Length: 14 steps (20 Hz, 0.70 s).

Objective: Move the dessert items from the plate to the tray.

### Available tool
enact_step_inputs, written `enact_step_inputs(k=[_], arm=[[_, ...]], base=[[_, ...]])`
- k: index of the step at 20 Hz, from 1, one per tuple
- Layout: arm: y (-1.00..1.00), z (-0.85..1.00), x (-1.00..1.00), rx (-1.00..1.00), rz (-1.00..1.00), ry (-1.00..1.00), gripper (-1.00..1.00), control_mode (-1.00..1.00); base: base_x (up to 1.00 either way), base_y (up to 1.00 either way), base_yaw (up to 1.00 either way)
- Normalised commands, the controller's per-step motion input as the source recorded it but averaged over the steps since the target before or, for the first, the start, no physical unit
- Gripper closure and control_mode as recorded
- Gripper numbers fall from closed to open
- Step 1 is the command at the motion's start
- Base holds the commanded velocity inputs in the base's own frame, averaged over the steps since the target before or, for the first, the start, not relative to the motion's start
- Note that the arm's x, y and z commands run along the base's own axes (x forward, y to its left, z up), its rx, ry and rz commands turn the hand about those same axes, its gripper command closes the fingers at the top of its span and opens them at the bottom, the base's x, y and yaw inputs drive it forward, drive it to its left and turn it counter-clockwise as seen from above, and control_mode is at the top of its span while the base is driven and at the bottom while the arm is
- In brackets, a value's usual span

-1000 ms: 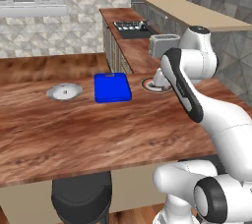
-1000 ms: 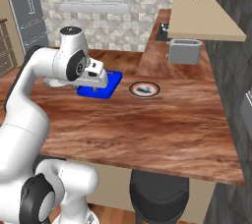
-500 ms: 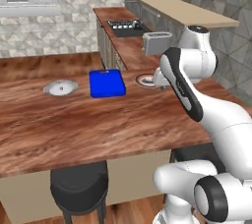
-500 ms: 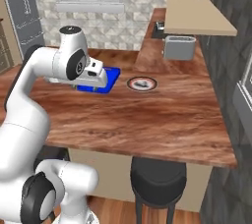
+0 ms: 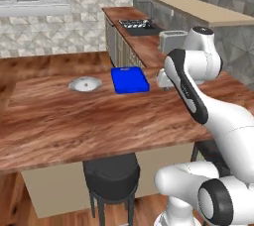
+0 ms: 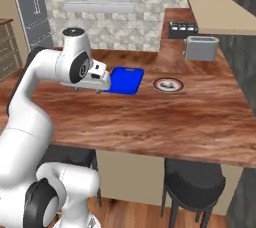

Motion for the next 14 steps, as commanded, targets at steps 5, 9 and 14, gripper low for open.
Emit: enact_step_inputs(k=[5,9,14], arm=[[0.00,0.00,0.00,0.00,0.00,0.00,-1.00,1.00],[0.00,0.00,0.00,0.00,0.00,0.00,-1.00,1.00],[0.00,0.00,0.00,0.00,0.00,0.00,-1.00,1.00]], base=[[0.00,1.00,0.00],[0.00,1.00,0.00],[0.00,1.00,0.00]])
